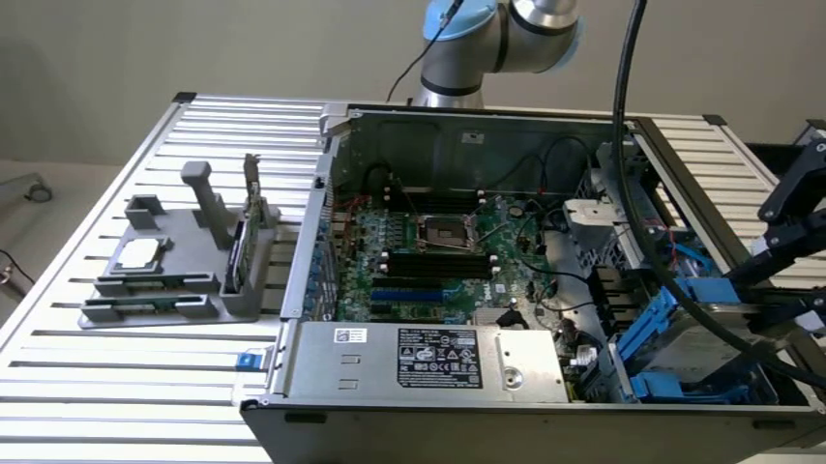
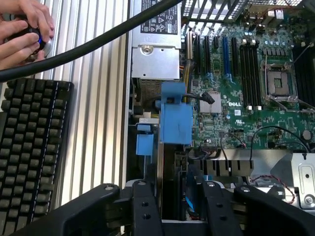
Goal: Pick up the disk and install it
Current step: 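Insert the disk into the insertion slot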
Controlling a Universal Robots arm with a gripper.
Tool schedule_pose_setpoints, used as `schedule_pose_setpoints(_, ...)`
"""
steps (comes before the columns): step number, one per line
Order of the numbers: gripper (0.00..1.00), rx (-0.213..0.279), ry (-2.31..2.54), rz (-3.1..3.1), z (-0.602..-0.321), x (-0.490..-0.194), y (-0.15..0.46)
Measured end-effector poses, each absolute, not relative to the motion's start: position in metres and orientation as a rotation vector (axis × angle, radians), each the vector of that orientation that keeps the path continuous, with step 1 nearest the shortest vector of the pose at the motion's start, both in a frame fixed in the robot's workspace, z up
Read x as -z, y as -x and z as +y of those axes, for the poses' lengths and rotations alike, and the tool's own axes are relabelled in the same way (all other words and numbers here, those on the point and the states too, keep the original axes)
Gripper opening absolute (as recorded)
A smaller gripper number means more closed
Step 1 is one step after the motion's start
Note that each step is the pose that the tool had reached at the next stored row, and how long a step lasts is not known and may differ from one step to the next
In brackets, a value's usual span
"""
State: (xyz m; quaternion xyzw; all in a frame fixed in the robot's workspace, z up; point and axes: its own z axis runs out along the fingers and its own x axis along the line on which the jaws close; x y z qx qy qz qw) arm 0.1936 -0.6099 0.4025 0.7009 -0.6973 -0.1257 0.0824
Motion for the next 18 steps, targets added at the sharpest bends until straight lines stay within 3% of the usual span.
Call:
schedule_pose_setpoints(3, 0.52, 0.377, -2.093, -2.082, -0.6099, -0.4024, -0.1937)
schedule_pose_setpoints(10, 0.52, 0.379, -2.091, -2.081, -0.6099, -0.4014, -0.1937)
schedule_pose_setpoints(16, 0.31, 0.379, -2.091, -2.081, -0.6099, -0.4008, -0.1937)
schedule_pose_setpoints(18, 0.31, 0.379, -2.091, -2.081, -0.6099, -0.4008, -0.1937)
